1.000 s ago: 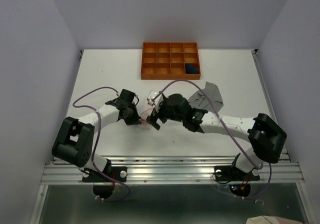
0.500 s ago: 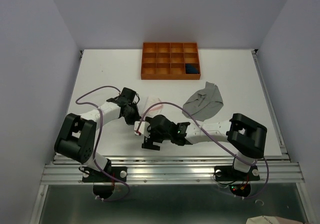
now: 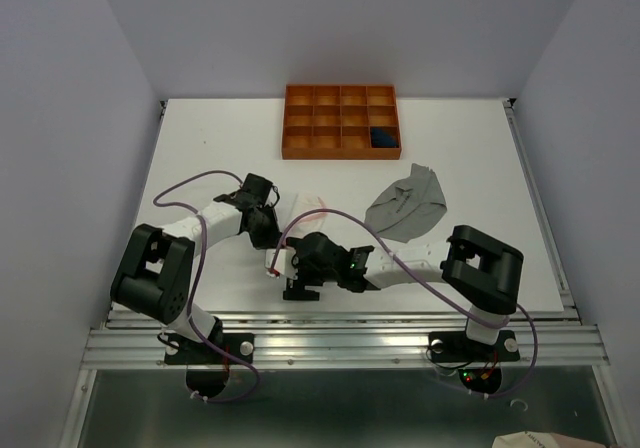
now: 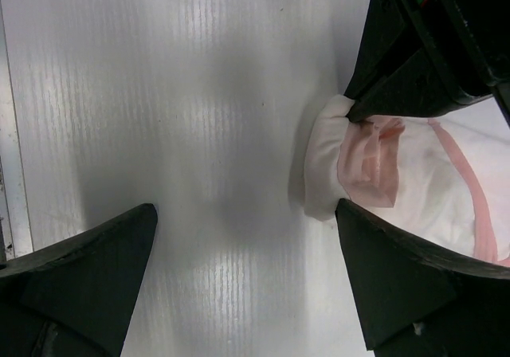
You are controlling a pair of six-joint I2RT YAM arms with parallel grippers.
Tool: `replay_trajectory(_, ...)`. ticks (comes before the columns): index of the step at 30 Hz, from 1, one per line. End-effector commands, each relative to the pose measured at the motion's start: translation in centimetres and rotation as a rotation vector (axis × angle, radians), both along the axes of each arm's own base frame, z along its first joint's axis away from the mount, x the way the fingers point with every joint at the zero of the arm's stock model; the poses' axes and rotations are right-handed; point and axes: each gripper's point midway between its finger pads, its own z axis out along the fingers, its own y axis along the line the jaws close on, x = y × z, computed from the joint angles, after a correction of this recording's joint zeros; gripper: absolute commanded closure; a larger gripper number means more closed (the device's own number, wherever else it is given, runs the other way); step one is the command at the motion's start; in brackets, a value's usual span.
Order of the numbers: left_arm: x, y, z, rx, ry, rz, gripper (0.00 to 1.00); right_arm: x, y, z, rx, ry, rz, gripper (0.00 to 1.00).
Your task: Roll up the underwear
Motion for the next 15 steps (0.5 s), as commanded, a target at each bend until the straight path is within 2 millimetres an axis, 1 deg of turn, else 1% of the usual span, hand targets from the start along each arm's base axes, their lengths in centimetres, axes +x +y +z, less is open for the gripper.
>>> replay_trajectory(1, -2.6, 1.3, -2.2, 0.071, 0.114, -0.034, 1.0, -0.3, 2.4, 2.5, 0.116, -0.038, 0.062, 0.0)
replay_trajectory(2, -2.6, 1.3, -2.2, 0.07, 0.116, -0.034, 1.0, -0.1, 2.6, 2.4, 0.113, -0.042, 0.058, 0.0)
replay_trajectory(5, -2.5, 1.4, -2.1, 0.074, 0.11, -0.029, 1.0, 0.2, 2.7, 2.1, 0.101, -0.056, 0.057, 0.04)
replay_trajectory(7, -2.6, 1.6, -2.2, 0.081, 0.113, -0.024, 1.0, 1.2, 2.6, 2.1, 0.104, -0.056, 0.037, 0.08)
replay_trajectory(8, -2.6, 1.6, -2.2, 0.084, 0.112, -0.025, 1.0, 1.3, 2.7, 2.2, 0.102, -0.059, 0.034, 0.08)
replay_trajectory(11, -2.5, 1.6, -2.2, 0.09, 0.116, -0.022, 1.0, 1.6, 2.3, 3.0, 0.095, -0.08, 0.021, 0.09)
replay_trajectory(12, -2.5, 1.7, -2.3, 0.094, 0.118, -0.021, 1.0, 1.6, 2.3, 3.7, 0.106, -0.08, 0.016, 0.09)
replay_trajectory(15, -2.5, 1.8, -2.3, 0.1, 0.119, -0.018, 1.0, 1.3, 1.6, 3.8, 0.086, -0.059, 0.004, 0.08)
